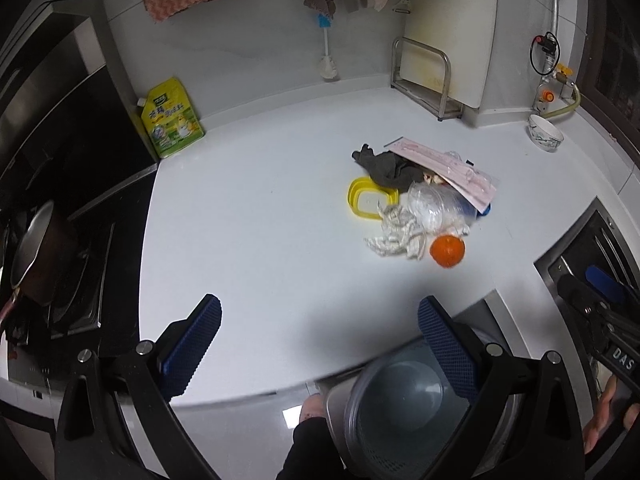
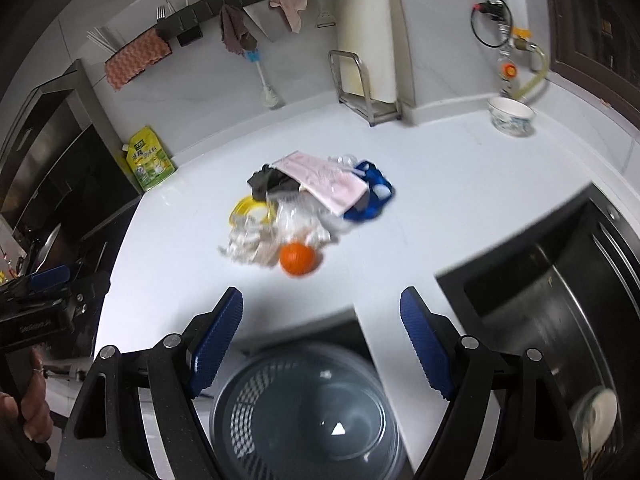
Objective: Collect trash
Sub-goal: 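Grasp the pink toothbrush box with the right tool while the left tool approaches the black glove, then grasp and lift the black glove with the left tool while the right tool lifts the pink box, then carry the glove and pink box over the gray basket and open both tools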
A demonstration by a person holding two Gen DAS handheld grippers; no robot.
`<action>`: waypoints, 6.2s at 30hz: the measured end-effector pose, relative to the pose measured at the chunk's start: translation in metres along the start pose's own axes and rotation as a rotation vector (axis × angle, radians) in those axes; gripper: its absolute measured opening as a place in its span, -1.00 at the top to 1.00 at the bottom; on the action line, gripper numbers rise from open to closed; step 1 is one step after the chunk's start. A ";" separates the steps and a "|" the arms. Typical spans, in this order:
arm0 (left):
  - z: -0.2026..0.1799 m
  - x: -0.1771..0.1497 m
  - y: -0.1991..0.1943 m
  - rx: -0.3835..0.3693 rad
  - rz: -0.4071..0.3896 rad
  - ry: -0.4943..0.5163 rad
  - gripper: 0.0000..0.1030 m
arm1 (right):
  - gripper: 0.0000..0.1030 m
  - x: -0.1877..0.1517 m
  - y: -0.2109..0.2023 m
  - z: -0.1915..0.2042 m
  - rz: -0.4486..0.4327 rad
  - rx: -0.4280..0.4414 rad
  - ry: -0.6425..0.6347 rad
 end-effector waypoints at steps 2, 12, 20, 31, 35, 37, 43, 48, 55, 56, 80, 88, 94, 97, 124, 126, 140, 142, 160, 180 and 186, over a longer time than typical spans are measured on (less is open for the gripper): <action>0.001 0.013 0.016 -0.018 -0.009 0.011 -0.88 | -0.50 0.012 0.016 0.001 -0.001 -0.007 -0.009; 0.005 0.066 0.102 -0.098 -0.028 0.051 -0.88 | -0.50 0.076 0.122 0.006 0.053 -0.039 -0.128; 0.003 0.078 0.146 -0.131 0.010 0.068 -0.88 | -0.50 0.084 0.190 0.009 0.156 -0.042 -0.242; -0.001 0.082 0.174 -0.159 0.050 0.072 -0.88 | -0.50 0.076 0.228 0.006 0.270 -0.041 -0.320; -0.002 0.082 0.179 -0.160 0.055 0.078 -0.88 | -0.50 0.072 0.229 0.010 0.277 -0.041 -0.360; -0.003 0.083 0.181 -0.162 0.059 0.076 -0.88 | -0.49 0.070 0.229 0.013 0.277 -0.036 -0.372; -0.007 0.083 0.182 -0.175 0.062 0.083 -0.88 | -0.15 0.071 0.231 0.015 0.303 -0.013 -0.370; -0.006 0.085 0.181 -0.182 0.060 0.079 -0.88 | -0.07 0.076 0.226 0.015 0.287 -0.007 -0.346; -0.006 0.086 0.183 -0.193 0.062 0.073 -0.88 | -0.04 0.085 0.211 0.007 0.234 -0.022 -0.275; -0.006 0.086 0.183 -0.197 0.061 0.075 -0.88 | -0.03 0.086 0.209 0.006 0.227 -0.025 -0.265; -0.065 0.107 0.234 -0.273 0.013 0.143 -0.88 | -0.03 0.084 0.135 -0.026 0.025 -0.218 0.036; -0.079 0.103 0.253 -0.270 0.028 0.189 -0.88 | -0.03 0.077 0.126 -0.027 -0.003 -0.249 0.093; -0.085 0.101 0.256 -0.320 0.027 0.201 -0.28 | -0.03 0.073 0.124 -0.028 -0.003 -0.253 0.105; -0.092 0.103 0.251 -0.348 0.023 0.206 0.20 | -0.03 0.071 0.123 -0.027 0.002 -0.256 0.106; -0.027 0.140 0.133 -0.372 -0.120 0.154 0.72 | -0.03 0.063 0.064 -0.013 -0.057 -0.235 0.097; -0.024 0.133 0.116 -0.363 -0.133 0.154 0.72 | -0.03 0.060 0.053 -0.010 -0.061 -0.218 0.091; -0.046 0.022 0.002 -0.320 -0.099 0.107 0.72 | -0.03 -0.006 -0.036 -0.004 -0.014 -0.116 0.007; -0.054 0.002 -0.013 -0.323 -0.094 0.100 0.72 | -0.03 -0.017 -0.043 -0.005 -0.002 -0.100 0.004; -0.087 -0.130 -0.029 -0.274 0.043 0.112 0.72 | -0.03 -0.141 -0.060 0.004 0.184 -0.001 -0.031; -0.104 -0.203 0.042 -0.292 0.240 0.122 0.64 | -0.03 -0.227 0.006 -0.002 0.417 -0.047 0.030; -0.097 -0.197 0.043 -0.273 0.205 0.123 0.00 | -0.05 -0.230 0.006 -0.002 0.427 -0.049 0.029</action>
Point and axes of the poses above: each gripper's, at about its wrist camera, not at the fingertips, and y roughly the way its jaws point, z to its left, x to its top, the point moved 9 cm from there along y, roughly the way its jaws point, and after that the axes turned 8 degrees about -z, right-handed, at the moved point
